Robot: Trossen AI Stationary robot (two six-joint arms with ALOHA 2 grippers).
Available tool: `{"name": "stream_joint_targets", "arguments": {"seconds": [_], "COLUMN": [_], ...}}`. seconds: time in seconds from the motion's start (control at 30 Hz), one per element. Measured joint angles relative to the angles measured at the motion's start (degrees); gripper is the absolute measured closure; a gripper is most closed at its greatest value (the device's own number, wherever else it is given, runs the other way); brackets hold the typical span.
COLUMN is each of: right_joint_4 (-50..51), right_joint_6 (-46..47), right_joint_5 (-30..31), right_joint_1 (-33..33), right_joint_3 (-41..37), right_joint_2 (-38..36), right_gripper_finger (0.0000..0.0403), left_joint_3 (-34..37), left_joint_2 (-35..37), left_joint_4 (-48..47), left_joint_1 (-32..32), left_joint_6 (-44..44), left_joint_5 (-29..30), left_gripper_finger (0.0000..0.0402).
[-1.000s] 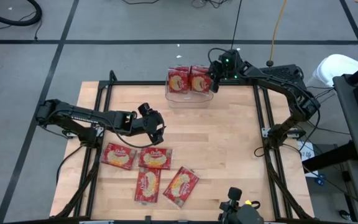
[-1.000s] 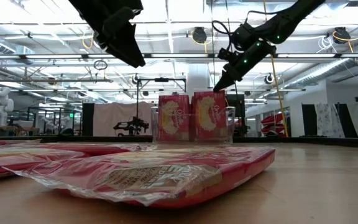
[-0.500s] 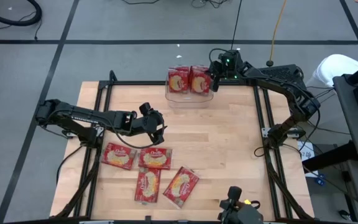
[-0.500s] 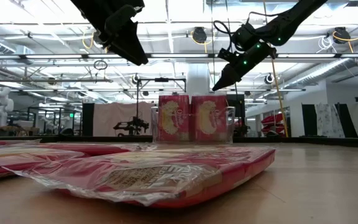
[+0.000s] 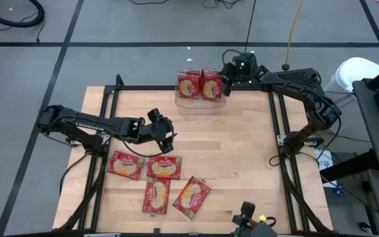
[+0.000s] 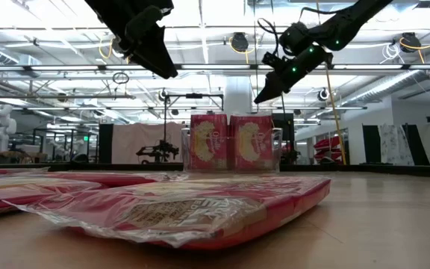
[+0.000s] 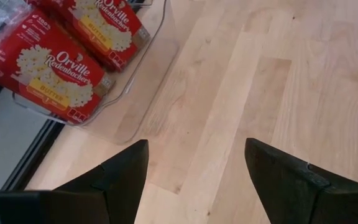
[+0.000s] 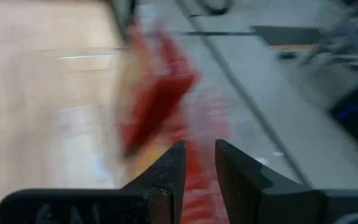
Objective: Sort popcorn bags into baskets
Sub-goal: Put the red popcorn bag into the transparent bin
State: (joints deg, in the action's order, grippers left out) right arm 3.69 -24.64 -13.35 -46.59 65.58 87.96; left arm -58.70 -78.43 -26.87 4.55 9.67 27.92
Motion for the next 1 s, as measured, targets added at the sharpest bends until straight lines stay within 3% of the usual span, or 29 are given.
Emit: {"name": "stream_joint_targets", "arguments": {"seconds": [0.23,0.5,0.57,1.0], "right_joint_4": [0.8,-12.5,-16.1,-23.1], "right_joint_6": [4.6,3.8,3.2,1.2], "right_joint_5": [-2.9,8.7,9.1,11.9], "right_joint_1": [4.3,5.8,5.5,1.6], "right_joint_3": [-5.6,-17.1,-18.7,-19.2], "right_joint_2": [-0.1,-0.1,-0.1,-0.1], "right_gripper_finger": [0.0321,0.0355,0.0364,0.0401], "left_joint_3": [0.0,0.0,0.0,0.0], "left_joint_2": [0.0,0.0,0.0,0.0], "left_joint_4": [0.1,0.4,1.1,5.6], "left_joint_1": [0.0,0.0,0.0,-0.1], "left_joint_6": [0.5,0.6,0.1,-3.2], "left_joint_5": [-0.4,-0.9,-1.0,-1.4], "left_gripper_finger": [0.0128,0.0128,0.0128,0.0128]}}
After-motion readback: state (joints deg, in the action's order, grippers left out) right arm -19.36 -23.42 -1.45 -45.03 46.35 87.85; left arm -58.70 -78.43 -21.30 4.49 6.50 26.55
